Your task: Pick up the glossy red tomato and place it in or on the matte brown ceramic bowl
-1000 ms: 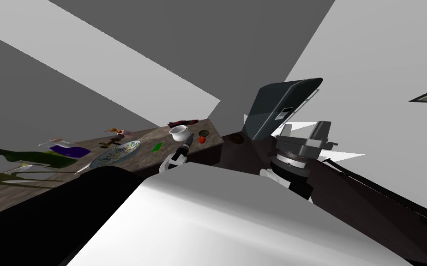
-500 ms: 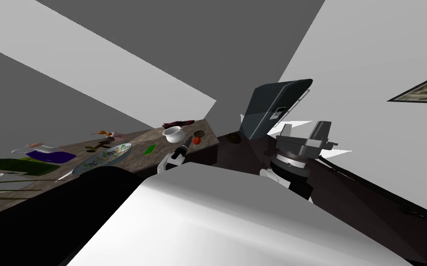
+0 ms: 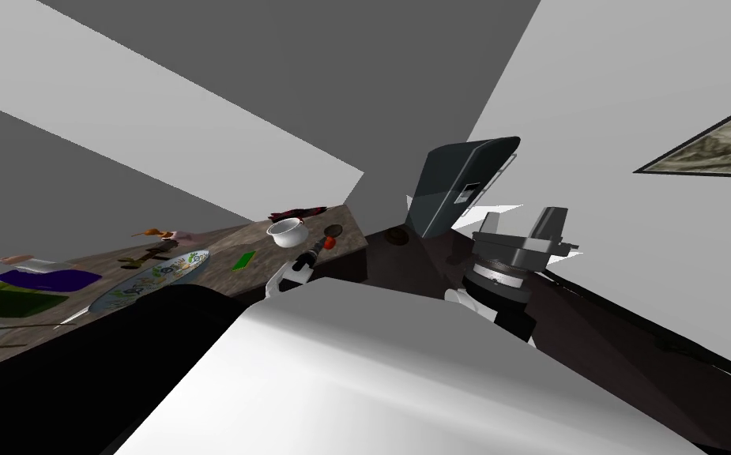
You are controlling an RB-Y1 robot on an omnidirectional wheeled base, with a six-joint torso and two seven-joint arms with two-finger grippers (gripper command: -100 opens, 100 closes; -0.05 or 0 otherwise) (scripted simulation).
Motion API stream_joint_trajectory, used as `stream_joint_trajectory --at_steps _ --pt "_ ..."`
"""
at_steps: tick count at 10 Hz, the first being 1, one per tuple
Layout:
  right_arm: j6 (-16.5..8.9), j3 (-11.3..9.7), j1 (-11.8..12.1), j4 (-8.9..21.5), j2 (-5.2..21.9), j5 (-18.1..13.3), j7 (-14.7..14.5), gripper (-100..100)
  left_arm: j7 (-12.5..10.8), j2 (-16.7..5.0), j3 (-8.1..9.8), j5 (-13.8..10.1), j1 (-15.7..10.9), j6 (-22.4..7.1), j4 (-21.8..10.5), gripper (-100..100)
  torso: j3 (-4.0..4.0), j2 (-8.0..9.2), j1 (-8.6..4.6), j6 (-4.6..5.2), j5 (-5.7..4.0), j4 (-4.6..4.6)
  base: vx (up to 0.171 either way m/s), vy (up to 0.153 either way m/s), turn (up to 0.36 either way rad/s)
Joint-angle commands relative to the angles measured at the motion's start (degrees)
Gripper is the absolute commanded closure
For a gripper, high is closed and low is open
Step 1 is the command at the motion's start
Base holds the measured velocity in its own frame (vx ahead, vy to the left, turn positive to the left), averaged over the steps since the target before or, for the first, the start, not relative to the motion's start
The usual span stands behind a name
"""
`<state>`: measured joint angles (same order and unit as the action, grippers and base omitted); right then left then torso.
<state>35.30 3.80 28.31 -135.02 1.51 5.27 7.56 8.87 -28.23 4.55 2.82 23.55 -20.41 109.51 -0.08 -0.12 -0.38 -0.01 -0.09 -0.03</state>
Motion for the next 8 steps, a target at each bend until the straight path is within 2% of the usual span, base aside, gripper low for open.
stream_joint_trajectory --at_steps 1,2,3,4,5,8 --pt "0.0 0.0 0.0 0.0 0.0 0.0 0.0 0 0.0 0.0 0.0 0.0 0.0 0.0 0.0 -100 0.0 0.0 0.0 0.0 0.0 0.0 0.014 -0.046 -0.002" --pt "0.0 0.01 0.0 0.0 0.0 0.0 0.0 0 0.1 -0.03 0.0 0.05 0.01 -0.19 -0.12 0 0.05 0.08 0.17 -0.01 0.02 0.02 0.003 -0.009 0.003" --pt "0.0 0.01 0.0 0.0 0.01 0.0 0.0 0 0.12 0.34 0.06 0.27 -0.89 0.58 -1.87 -100 0.08 0.13 0.31 -0.01 0.06 0.03 0.063 0.019 -0.035" --pt "0.0 0.01 0.0 0.0 0.01 0.0 0.0 0 0.12 0.26 0.02 0.22 -0.42 0.15 -0.99 -100 -0.01 -0.03 0.43 0.0 0.09 0.01 0.04 0.014 -0.012" --pt "0.0 0.01 0.0 0.0 0.01 0.0 0.0 0 0.13 0.29 0.03 0.24 -0.48 0.26 -1.11 100 0.0 0.01 0.44 -0.01 0.09 0.0 0.003 0.002 0.013" --pt "0.0 0.01 0.0 0.0 0.01 0.0 0.0 0 0.12 0.29 0.03 0.24 -0.45 0.22 -1.13 100 0.1 0.16 0.37 0.0 0.07 0.05 0.0 0.0 0.0"
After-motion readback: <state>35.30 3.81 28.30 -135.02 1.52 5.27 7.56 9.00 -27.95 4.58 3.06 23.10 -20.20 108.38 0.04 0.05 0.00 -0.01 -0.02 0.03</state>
